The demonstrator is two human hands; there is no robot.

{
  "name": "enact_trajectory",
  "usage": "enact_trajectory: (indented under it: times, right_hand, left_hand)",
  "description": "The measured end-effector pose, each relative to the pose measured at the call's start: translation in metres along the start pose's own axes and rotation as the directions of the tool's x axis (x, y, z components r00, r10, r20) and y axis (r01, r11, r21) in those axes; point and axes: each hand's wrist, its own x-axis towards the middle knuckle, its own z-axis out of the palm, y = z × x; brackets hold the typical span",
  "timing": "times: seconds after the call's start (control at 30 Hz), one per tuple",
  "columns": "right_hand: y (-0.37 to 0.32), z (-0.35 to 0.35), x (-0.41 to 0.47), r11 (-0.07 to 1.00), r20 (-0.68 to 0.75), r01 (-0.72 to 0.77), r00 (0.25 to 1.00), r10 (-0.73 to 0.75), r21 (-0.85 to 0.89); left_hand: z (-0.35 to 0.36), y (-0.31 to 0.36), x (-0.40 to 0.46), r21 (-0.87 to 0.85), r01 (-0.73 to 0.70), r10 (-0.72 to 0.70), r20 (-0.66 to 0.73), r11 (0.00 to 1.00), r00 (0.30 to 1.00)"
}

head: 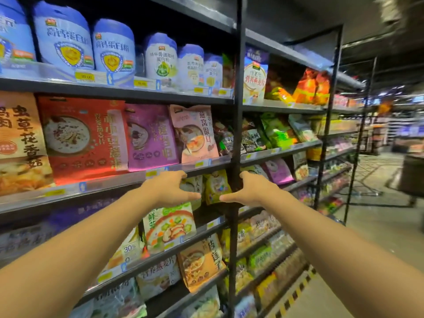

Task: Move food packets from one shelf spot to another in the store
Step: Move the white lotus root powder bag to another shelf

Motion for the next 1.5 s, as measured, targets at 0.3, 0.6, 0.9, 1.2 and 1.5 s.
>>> enact_trajectory:
  times: [0.3,0.6,0.9,1.2,1.5]
  right_hand:
    - [0.140,-0.032,0.051,0.995,-0.015,-0.099,0.995,0.099,-0.018]
    - [0.252,-0.059,0.104,0.986,-0.040,-0.165,0.985,0.166,0.016]
    - [0.331,-0.048,0.184,0.967,-0.060,-0.248,0.966,0.251,0.054]
    - [0.394,-0.046,0.297,0.946,-0.094,-0.324,0.941,0.325,0.028]
    - [0.482,-0.061,0.393,0.904,-0.127,-0.426,0.896,0.426,0.033]
  left_hand:
    - [0.060,0.111,0.108,-0.069,-0.082,0.082,0.002,0.994,0.997]
    - [0.106,0.199,0.207,-0.041,-0.193,0.194,0.025,0.980,0.981]
    - [0.151,0.248,0.320,0.111,-0.325,0.322,0.039,0.939,0.946]
    - [0.182,0.282,0.461,0.094,-0.409,0.408,0.028,0.908,0.912]
    - [0.222,0.350,0.597,0.095,-0.490,0.482,0.095,0.867,0.871]
